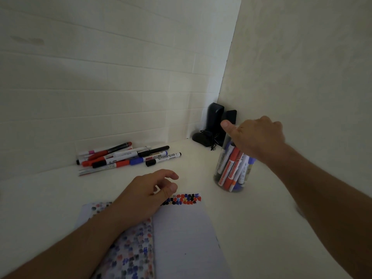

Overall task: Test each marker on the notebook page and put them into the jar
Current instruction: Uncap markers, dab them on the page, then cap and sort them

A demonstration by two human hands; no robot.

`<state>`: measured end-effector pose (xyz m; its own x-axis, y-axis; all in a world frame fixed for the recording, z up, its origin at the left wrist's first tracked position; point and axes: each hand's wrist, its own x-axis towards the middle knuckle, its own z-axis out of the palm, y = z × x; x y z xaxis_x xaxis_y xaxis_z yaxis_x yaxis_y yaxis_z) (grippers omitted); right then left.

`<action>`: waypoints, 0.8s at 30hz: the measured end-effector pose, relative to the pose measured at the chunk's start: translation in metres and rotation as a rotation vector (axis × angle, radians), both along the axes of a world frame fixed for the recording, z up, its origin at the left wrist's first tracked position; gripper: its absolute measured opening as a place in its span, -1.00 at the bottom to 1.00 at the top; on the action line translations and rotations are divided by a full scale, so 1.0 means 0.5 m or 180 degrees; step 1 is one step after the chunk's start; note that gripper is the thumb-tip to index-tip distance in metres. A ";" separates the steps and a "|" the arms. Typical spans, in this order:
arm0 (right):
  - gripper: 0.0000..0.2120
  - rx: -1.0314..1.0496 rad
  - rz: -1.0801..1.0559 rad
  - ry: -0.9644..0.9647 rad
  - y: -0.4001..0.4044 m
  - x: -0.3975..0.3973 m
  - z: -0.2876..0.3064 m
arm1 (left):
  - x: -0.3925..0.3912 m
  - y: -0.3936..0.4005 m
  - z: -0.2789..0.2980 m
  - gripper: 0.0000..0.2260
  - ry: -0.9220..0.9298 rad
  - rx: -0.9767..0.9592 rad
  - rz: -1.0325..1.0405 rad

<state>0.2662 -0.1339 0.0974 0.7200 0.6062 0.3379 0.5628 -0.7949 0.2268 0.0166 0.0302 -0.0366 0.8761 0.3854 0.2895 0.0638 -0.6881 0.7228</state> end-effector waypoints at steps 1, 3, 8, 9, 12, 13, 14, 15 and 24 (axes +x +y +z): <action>0.01 -0.0009 0.0015 0.0006 0.000 0.000 0.001 | 0.000 0.000 0.000 -0.83 -0.0003 -0.0003 0.0003; -0.02 0.0142 0.0132 -0.0006 -0.006 0.004 0.001 | -0.001 0.000 0.000 -0.83 -0.0006 0.0003 0.0001; -0.24 0.0950 0.0880 -0.0136 -0.045 0.009 -0.021 | -0.001 0.000 0.000 -0.82 0.0012 0.0009 0.0004; -0.30 0.1107 0.1016 0.0019 -0.055 0.012 -0.023 | -0.001 0.001 0.000 -0.81 0.0014 0.0014 0.0006; -0.53 0.1129 0.1198 0.0606 -0.089 0.032 -0.012 | -0.001 0.001 0.000 -0.81 0.0027 0.0002 0.0013; -0.68 0.1066 0.1285 0.0803 -0.102 0.043 -0.007 | -0.001 0.001 0.000 -0.81 0.0034 0.0001 0.0014; -0.84 0.0991 0.1381 0.1015 -0.114 0.052 -0.002 | -0.001 0.001 -0.001 -0.81 0.0040 -0.0003 0.0015; -0.89 0.0898 0.1442 0.1182 -0.124 0.058 0.002 | 0.000 0.000 0.000 -0.81 0.0041 -0.0005 0.0017; -0.70 0.0812 0.1437 0.1362 -0.133 0.060 0.008 | 0.000 -0.001 0.000 -0.81 0.0062 0.0037 0.0034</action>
